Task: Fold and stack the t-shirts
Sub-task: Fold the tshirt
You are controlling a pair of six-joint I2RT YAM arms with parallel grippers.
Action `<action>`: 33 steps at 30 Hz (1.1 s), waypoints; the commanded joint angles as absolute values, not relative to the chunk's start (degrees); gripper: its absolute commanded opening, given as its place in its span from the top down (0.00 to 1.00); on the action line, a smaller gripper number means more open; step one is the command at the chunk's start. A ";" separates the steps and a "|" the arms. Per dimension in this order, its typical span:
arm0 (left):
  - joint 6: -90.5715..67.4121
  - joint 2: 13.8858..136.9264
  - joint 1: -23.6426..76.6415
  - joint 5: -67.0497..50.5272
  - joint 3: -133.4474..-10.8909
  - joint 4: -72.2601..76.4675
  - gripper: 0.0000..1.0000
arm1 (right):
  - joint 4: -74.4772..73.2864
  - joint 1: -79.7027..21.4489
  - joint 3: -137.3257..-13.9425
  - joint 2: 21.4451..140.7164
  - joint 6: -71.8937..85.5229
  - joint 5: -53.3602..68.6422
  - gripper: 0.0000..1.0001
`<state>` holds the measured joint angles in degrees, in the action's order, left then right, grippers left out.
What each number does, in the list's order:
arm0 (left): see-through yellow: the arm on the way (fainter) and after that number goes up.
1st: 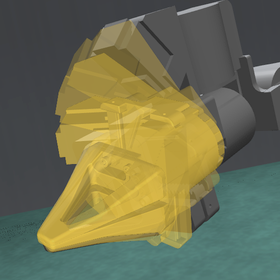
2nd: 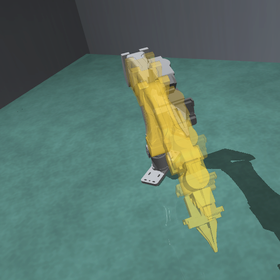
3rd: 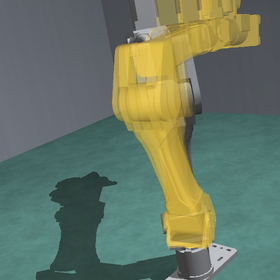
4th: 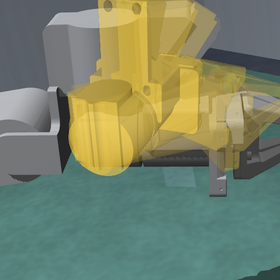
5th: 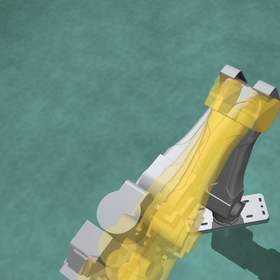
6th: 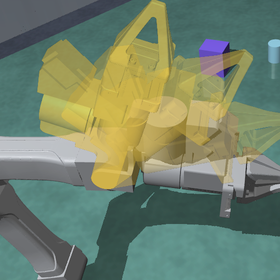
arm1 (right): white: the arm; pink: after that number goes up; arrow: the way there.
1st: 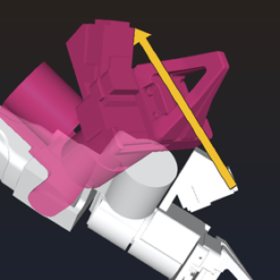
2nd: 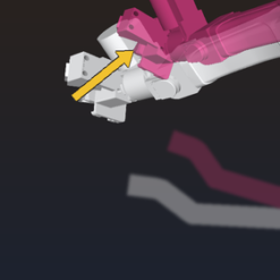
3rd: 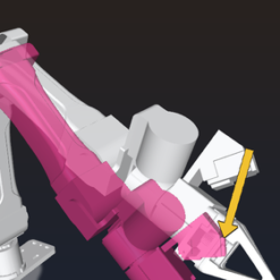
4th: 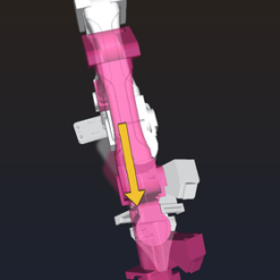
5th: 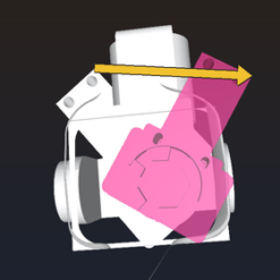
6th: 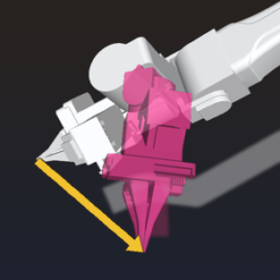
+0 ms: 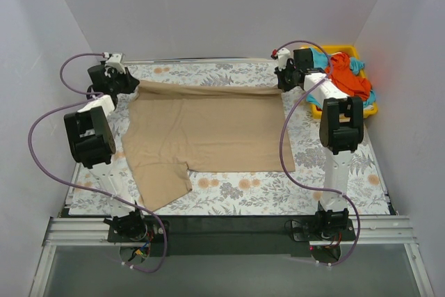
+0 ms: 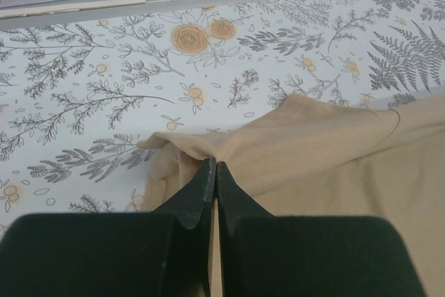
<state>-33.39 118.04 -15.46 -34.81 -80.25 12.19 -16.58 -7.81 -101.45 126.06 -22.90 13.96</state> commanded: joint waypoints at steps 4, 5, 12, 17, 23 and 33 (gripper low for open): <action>-30.59 108.90 -16.26 -36.56 -75.42 12.74 1.00 | -16.44 -6.94 -99.58 121.55 -24.96 15.56 0.99; -30.32 108.55 -16.35 -36.74 -74.80 12.57 1.00 | -16.44 -7.03 -98.88 121.29 -25.13 15.73 0.99; -26.81 105.82 -16.44 -36.30 -68.91 11.95 1.00 | -16.61 -6.86 -95.72 120.32 -26.72 16.17 0.99; -23.92 107.31 -16.44 -35.68 -66.62 9.68 1.00 | -17.49 -6.94 -94.66 121.64 -27.51 16.52 0.99; -18.56 109.51 -16.44 -36.99 -68.99 -0.75 1.00 | -20.99 -6.86 -95.01 121.91 -30.05 18.19 0.91; -13.18 113.82 -17.67 -43.05 -83.57 -18.19 0.51 | -28.12 -6.85 -98.51 119.36 -34.28 21.01 0.35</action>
<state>-14.70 114.93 -16.82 -38.44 -79.05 -13.54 -25.17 -7.14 -94.96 123.44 -32.23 19.05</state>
